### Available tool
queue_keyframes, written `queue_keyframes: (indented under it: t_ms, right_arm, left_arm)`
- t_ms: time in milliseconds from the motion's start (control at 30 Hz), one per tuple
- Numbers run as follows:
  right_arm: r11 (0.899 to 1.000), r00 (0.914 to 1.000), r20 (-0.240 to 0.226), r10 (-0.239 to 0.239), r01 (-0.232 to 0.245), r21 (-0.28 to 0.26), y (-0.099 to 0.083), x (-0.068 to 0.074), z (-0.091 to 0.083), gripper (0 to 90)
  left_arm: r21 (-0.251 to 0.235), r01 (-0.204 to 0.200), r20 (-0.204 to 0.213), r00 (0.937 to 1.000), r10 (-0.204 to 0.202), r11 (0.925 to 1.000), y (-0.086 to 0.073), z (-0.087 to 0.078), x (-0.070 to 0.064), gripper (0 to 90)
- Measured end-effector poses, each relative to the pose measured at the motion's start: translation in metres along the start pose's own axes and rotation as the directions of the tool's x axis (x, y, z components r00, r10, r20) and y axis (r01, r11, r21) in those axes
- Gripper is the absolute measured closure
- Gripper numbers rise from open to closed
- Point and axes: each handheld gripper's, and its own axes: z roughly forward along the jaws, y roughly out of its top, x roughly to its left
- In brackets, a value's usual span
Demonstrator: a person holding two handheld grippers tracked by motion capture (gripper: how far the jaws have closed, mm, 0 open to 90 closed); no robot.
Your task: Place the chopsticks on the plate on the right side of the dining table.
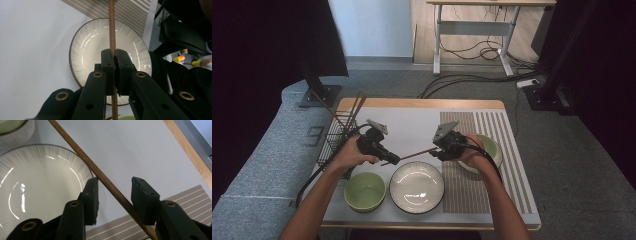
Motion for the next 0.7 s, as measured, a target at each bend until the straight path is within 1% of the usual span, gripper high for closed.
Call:
queue_keyframes:
  t_ms: [133,200,300,333,367,400,433,500,567,600,633,667,700]
  right_arm:
    - [0.998,0.9988,0.008,-0.048,0.048,0.030,0.000,0.003,0.003,63.5]
    - [0.996,0.9973,0.004,-0.074,0.073,0.042,0.000,0.004,0.004,66.2]
    - [0.994,0.9954,-0.021,-0.094,0.095,0.062,0.000,0.005,0.005,70.9]
    - [0.993,0.9945,-0.022,-0.102,0.103,0.062,-0.001,0.005,0.005,71.9]
    - [0.993,0.9942,-0.025,-0.105,0.106,0.059,-0.001,0.006,0.005,72.7]
    - [0.993,0.9942,-0.025,-0.104,0.106,0.057,-0.001,0.006,0.004,73.7]
    - [0.992,0.9934,-0.031,-0.110,0.112,0.058,-0.001,0.006,0.004,75.4]
    - [0.992,0.9923,-0.055,-0.111,0.114,0.056,-0.002,0.007,0.004,78.9]
    - [0.992,0.9911,-0.070,-0.114,0.117,0.050,-0.003,0.007,0.004,81.5]
    - [0.992,0.9911,-0.070,-0.114,0.117,0.050,-0.003,0.007,0.004,81.5]
    - [0.992,0.9907,-0.080,-0.110,0.114,0.045,-0.004,0.008,0.005,83.3]
    - [0.992,0.9907,-0.080,-0.110,0.114,0.045,-0.004,0.008,0.005,83.3]
    - [0.993,0.9905,-0.086,-0.107,0.111,0.046,-0.005,0.007,0.005,83.7]
  left_arm:
    - [-0.002,0.001,0.010,0.9999,-0.001,1.0000,0.000,-0.001,0.001,86.1]
    - [-0.013,0.006,0.016,0.9999,-0.005,0.9999,0.000,-0.002,0.002,86.1]
    - [-0.071,0.018,0.039,0.9991,-0.015,0.9973,-0.001,-0.009,0.005,86.3]
    - [-0.084,0.016,0.041,0.9991,-0.013,0.9963,-0.002,-0.011,0.006,86.3]
    - [-0.098,0.019,0.031,0.9994,-0.016,0.9950,-0.002,-0.012,0.006,86.1]
    - [-0.120,0.017,0.006,0.9998,-0.016,0.9927,-0.002,-0.014,0.006,85.5]
    - [-0.152,0.020,-0.020,0.9995,-0.023,0.9882,-0.003,-0.016,0.007,84.4]
    - [-0.210,0.028,-0.058,0.9974,-0.041,0.9773,-0.004,-0.021,0.009,81.3]
    - [-0.253,0.029,-0.107,0.9925,-0.058,0.9669,-0.005,-0.025,0.011,73.5]
    - [-0.253,0.029,-0.107,0.9925,-0.058,0.9669,-0.005,-0.025,0.011,69.7]
    - [-0.286,0.025,-0.165,0.9834,-0.076,0.9578,-0.006,-0.028,0.010,66.9]
    - [-0.286,0.025,-0.165,0.9834,-0.076,0.9578,-0.006,-0.028,0.010,65.0]
    - [-0.302,0.022,-0.185,0.9794,-0.081,0.9530,-0.006,-0.029,0.010,65.0]
